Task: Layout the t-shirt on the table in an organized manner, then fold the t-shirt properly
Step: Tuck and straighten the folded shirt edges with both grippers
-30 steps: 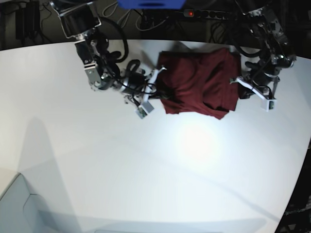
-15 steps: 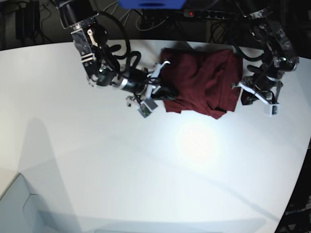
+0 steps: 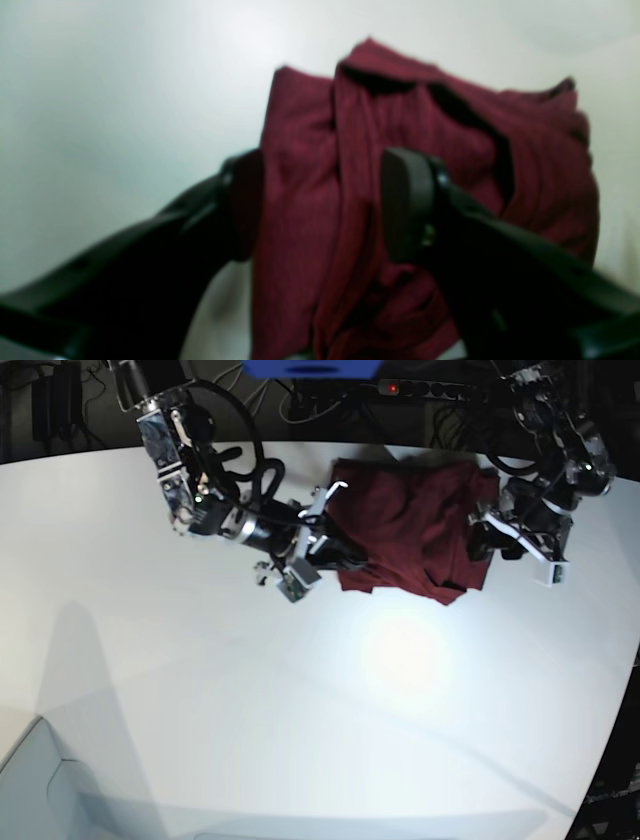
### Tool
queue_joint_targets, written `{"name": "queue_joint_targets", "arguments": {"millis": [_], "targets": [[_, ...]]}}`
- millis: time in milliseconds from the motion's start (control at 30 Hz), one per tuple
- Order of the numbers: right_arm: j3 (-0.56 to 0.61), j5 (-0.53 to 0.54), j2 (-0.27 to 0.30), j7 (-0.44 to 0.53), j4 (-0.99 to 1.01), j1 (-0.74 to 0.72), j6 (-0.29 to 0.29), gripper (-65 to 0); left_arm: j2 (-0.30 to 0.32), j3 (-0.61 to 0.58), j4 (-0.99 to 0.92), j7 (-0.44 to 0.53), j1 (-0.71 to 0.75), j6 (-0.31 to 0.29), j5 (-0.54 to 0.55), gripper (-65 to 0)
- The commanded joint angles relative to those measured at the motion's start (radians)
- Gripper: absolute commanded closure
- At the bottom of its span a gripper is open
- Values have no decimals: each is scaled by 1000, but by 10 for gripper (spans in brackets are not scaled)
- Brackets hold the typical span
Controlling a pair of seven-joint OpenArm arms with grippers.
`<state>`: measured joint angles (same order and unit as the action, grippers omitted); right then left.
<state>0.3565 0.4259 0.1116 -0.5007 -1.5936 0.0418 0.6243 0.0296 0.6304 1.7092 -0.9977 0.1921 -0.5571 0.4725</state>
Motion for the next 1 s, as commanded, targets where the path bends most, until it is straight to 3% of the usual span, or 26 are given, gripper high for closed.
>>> {"name": "queue_joint_targets", "arguments": {"millis": [0, 167, 433, 633, 967], "targets": [[-1, 17, 4, 24, -21, -13, 7, 0, 5, -1, 15, 15, -9, -4, 13, -397], [-1, 17, 7, 24, -21, -13, 6, 0, 3, -2, -50, 17, -16, -4, 19, -407], [-1, 17, 7, 24, -17, -13, 6, 0, 5, -88, -76, 17, -27, -4, 19, -330], [-1, 17, 7, 24, -15, -13, 6, 0, 6, -100, -68, 9, -27, -4, 19, -325], [-1, 17, 7, 24, -15, -13, 6, 0, 25, -42, 90, 7, 0, -4, 19, -325]]}}
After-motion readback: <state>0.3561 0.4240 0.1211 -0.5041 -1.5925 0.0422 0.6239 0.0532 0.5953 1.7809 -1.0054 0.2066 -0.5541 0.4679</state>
